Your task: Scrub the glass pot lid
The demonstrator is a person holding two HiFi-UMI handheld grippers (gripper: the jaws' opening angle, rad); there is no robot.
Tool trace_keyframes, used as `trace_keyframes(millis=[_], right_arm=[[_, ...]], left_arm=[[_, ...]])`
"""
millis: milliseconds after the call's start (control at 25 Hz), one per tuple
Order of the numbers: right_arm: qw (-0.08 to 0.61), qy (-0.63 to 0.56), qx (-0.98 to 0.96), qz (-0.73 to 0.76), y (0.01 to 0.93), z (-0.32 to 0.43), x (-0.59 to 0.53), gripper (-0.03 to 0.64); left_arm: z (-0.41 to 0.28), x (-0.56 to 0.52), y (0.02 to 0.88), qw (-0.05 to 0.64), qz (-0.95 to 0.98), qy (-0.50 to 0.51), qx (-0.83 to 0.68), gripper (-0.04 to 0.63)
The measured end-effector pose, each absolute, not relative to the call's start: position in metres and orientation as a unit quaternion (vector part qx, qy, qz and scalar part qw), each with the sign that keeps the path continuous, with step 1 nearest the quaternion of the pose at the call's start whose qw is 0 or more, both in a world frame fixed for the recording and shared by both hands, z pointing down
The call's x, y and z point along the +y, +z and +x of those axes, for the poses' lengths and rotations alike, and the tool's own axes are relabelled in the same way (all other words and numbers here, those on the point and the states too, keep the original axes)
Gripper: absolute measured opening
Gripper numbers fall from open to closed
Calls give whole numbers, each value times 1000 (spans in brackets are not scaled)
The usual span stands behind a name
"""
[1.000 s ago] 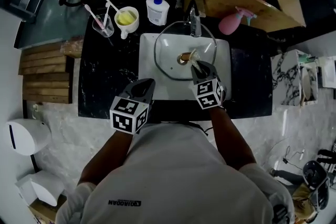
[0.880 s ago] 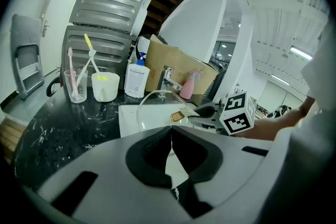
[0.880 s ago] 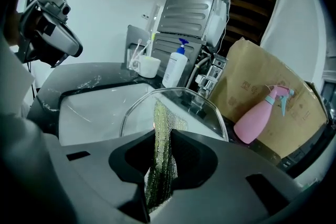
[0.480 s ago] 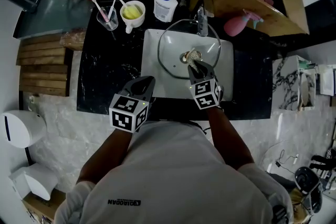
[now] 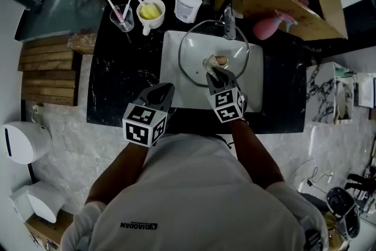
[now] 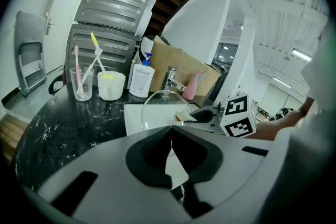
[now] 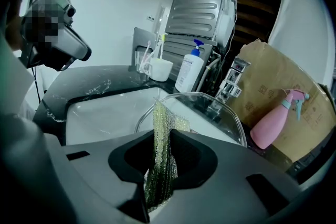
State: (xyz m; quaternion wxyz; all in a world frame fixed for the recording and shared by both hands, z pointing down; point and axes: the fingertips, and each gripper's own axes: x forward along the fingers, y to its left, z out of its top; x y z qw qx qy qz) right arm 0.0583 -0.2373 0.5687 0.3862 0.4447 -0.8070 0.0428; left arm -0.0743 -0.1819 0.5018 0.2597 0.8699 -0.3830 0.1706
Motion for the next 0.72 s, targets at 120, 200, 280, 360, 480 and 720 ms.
trace_keyframes(millis=[120, 200, 280, 360, 480, 720], right_arm=[[385, 42, -810, 440, 568, 52, -237, 100], [386, 41, -812, 436, 569, 48, -236, 100], [387, 42, -814, 432, 569, 44, -235, 100], [385, 43, -816, 429, 568, 41, -235, 100], [384, 45, -820, 421, 567, 35, -234, 97], [383, 39, -826, 413, 561, 31, -231, 97]], left_arm=[[-76, -183, 502, 260, 870, 171, -382, 15], [-78, -184, 502, 259, 870, 172, -383, 15], [-80, -185, 502, 259, 869, 171, -384, 15], [-81, -185, 501, 258, 870, 171, -384, 15], [-79, -186, 499, 256, 871, 172, -381, 15], [-73, -188, 496, 252, 874, 171, -378, 15]])
